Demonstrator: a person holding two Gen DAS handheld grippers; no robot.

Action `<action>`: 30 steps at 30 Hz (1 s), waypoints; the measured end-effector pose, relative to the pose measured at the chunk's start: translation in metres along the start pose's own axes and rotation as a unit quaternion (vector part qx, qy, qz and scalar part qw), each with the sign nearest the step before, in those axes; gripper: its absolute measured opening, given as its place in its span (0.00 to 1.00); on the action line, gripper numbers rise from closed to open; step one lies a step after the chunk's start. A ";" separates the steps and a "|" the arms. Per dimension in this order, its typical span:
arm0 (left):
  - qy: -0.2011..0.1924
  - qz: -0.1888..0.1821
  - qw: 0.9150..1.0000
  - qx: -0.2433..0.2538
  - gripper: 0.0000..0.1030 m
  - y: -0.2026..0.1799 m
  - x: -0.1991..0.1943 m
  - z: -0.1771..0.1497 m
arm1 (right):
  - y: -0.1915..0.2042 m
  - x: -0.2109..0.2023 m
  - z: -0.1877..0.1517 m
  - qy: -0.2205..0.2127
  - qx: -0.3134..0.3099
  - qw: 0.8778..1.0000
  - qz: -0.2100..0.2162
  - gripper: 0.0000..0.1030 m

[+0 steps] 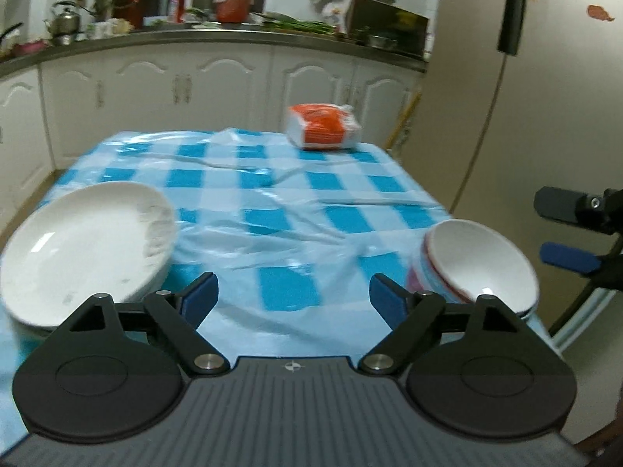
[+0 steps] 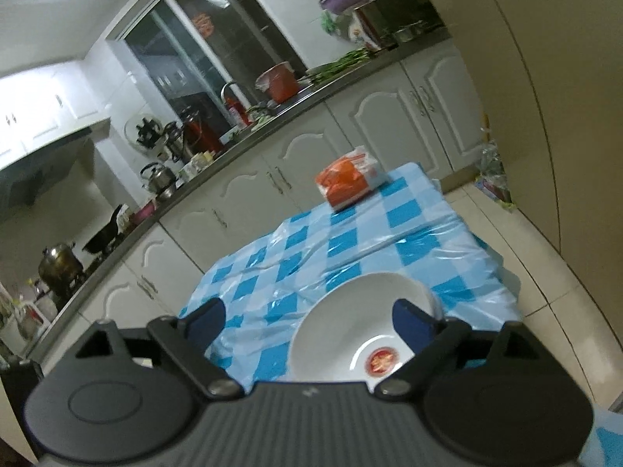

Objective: Organize plates and bowls

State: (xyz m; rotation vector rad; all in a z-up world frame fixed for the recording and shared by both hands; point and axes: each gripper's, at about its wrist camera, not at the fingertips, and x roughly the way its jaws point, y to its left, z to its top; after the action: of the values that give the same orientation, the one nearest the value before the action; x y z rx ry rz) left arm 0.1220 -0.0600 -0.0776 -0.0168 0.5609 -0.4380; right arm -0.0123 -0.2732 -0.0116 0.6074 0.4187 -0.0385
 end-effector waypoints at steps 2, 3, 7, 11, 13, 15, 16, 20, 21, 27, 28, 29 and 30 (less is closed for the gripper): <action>-0.003 0.016 1.000 -0.001 1.00 0.008 -0.006 -0.003 | 0.006 0.006 -0.005 0.005 -0.004 1.000 0.001 0.91; -0.005 0.024 1.000 -0.001 1.00 0.012 -0.008 -0.004 | 0.009 0.008 -0.007 0.007 -0.006 1.000 0.003 0.91; -0.011 0.048 0.999 -0.001 1.00 0.026 -0.019 -0.009 | 0.024 0.019 -0.018 0.020 -0.017 1.000 0.000 0.91; -0.007 0.065 0.998 -0.009 1.00 0.038 -0.025 -0.015 | 0.035 0.028 -0.032 0.032 -0.028 0.999 -0.007 0.91; -0.004 0.071 0.997 -0.014 1.00 0.042 -0.027 -0.019 | 0.041 0.027 -0.038 0.029 -0.041 0.999 -0.014 0.91; -0.002 0.075 0.997 -0.016 1.00 0.047 -0.031 -0.023 | 0.048 0.026 -0.042 0.024 -0.063 0.997 -0.024 0.91; -0.003 0.078 0.997 -0.018 1.00 0.049 -0.033 -0.024 | 0.051 0.025 -0.044 0.022 -0.068 0.997 -0.025 0.91; -0.005 0.084 0.996 -0.024 1.00 0.055 -0.040 -0.029 | 0.061 0.023 -0.049 0.020 -0.082 0.996 -0.021 0.91; -0.006 0.086 0.996 -0.024 1.00 0.056 -0.042 -0.030 | 0.062 0.023 -0.050 0.019 -0.085 0.996 -0.020 0.91; -0.010 0.101 0.994 -0.026 1.00 0.059 -0.047 -0.035 | 0.075 0.027 -0.060 0.026 -0.107 0.994 -0.021 0.92; -0.010 0.104 0.994 -0.026 1.00 0.060 -0.048 -0.036 | 0.077 0.028 -0.062 0.028 -0.110 0.993 -0.021 0.92; -0.009 0.105 0.994 -0.026 1.00 0.061 -0.049 -0.037 | 0.079 0.028 -0.065 0.030 -0.113 0.993 -0.022 0.92; -0.009 0.107 0.994 -0.028 1.00 0.061 -0.050 -0.038 | 0.081 0.029 -0.067 0.032 -0.117 0.992 -0.023 0.92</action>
State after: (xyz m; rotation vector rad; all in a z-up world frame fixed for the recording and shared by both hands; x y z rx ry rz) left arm 0.0883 0.0197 -0.0921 -0.0135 0.5496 -0.2124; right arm 0.0025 -0.1668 -0.0283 0.3681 0.4914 -0.0133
